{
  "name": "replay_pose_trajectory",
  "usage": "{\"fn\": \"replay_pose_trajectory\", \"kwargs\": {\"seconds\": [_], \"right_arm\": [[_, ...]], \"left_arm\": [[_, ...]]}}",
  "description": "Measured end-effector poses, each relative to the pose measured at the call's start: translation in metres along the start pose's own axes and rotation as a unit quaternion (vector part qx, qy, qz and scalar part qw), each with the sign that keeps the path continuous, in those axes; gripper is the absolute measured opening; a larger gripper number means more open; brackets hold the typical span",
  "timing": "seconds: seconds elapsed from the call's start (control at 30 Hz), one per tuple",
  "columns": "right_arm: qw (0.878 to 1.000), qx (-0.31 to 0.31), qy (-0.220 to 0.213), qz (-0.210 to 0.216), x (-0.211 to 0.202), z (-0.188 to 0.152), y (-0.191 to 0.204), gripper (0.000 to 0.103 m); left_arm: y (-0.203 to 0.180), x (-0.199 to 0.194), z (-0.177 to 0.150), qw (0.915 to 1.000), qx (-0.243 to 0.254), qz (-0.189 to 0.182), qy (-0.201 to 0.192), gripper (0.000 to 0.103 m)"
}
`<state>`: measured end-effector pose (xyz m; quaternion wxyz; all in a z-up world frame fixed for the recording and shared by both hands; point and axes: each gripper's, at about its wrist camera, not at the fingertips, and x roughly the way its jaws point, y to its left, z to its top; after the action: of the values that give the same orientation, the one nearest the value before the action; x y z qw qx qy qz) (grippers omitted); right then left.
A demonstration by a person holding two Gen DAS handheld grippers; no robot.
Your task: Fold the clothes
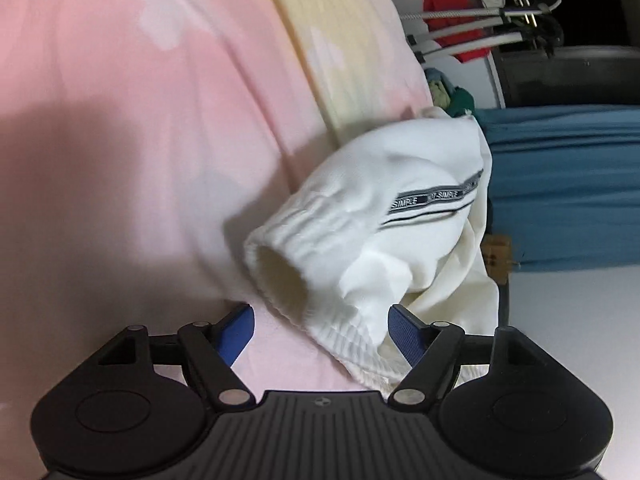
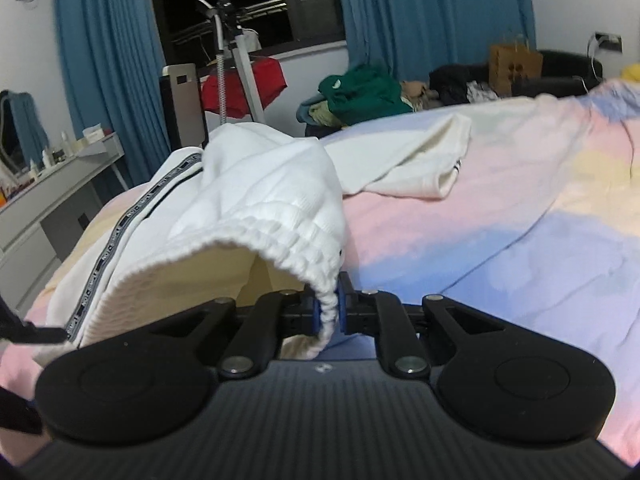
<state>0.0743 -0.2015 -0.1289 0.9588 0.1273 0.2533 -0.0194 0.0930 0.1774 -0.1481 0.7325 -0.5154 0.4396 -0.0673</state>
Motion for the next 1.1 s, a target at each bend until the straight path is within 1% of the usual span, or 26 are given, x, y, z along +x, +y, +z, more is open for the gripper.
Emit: {"fn": "replay_pose_trajectory", "kwargs": {"seconds": [0.1,0.23,0.27,0.33,0.37,0.4,0.47,0.53,0.63,0.73,0.8,0.87,0.97,1.03,1.07,1.1], "right_arm": [[1.000,0.015,0.010,0.002,0.003,-0.003,-0.004,0.012],[1.000,0.020,0.012,0.003,0.002,-0.005,-0.005,0.012],[1.000,0.021,0.012,0.003,0.002,-0.005,-0.005,0.012],[1.000,0.021,0.013,0.004,0.003,-0.005,-0.005,0.012],[1.000,0.019,0.013,0.003,0.003,-0.005,-0.005,0.012],[1.000,0.015,0.013,0.002,0.003,-0.006,-0.004,0.012],[1.000,0.010,0.013,0.001,0.002,-0.006,-0.003,0.012],[1.000,0.009,0.013,0.001,0.002,-0.005,-0.003,0.012],[1.000,0.007,0.013,0.000,0.002,-0.005,-0.002,0.012],[1.000,-0.001,0.010,-0.001,0.002,-0.005,0.001,0.012],[1.000,-0.006,0.008,-0.003,0.002,-0.005,0.003,0.012],[1.000,-0.004,0.006,-0.005,0.001,-0.005,0.002,0.012],[1.000,0.005,-0.006,-0.001,-0.003,-0.004,0.001,0.012],[1.000,0.003,-0.026,0.003,-0.009,-0.003,0.003,0.012],[0.999,-0.001,-0.039,0.002,-0.013,-0.002,0.005,0.012],[0.999,-0.008,-0.053,-0.004,-0.017,-0.002,0.008,0.012]], "left_arm": [[-0.006,-0.010,0.003,0.9984,0.003,-0.053,-0.020,0.072],[-0.016,-0.019,-0.002,0.9955,0.027,-0.087,-0.026,0.074],[-0.017,-0.019,-0.003,0.9954,0.028,-0.088,-0.026,0.074],[-0.017,-0.019,-0.006,0.9961,0.036,-0.079,-0.015,0.073],[-0.018,-0.020,-0.008,0.9964,0.041,-0.074,-0.009,0.072],[-0.018,-0.020,-0.009,0.9966,0.045,-0.068,-0.003,0.069],[-0.014,-0.024,-0.013,0.9967,0.047,-0.065,0.009,0.068],[-0.015,-0.022,-0.018,0.9962,0.050,-0.066,0.025,0.068],[-0.022,-0.009,-0.025,0.9918,0.062,-0.092,0.062,0.068],[-0.026,-0.003,-0.030,0.9904,0.071,-0.103,0.059,0.068],[-0.027,0.008,-0.027,0.9923,0.063,-0.090,0.056,0.068],[-0.026,0.019,-0.023,0.9939,0.049,-0.077,0.062,0.068],[-0.022,0.023,-0.023,0.9941,0.040,-0.084,0.055,0.069],[-0.020,0.021,-0.021,0.9924,0.018,-0.120,0.021,0.072],[-0.020,0.018,-0.018,0.9903,0.012,-0.139,0.006,0.075],[-0.020,0.015,-0.016,0.9875,0.007,-0.157,-0.009,0.076]]}}
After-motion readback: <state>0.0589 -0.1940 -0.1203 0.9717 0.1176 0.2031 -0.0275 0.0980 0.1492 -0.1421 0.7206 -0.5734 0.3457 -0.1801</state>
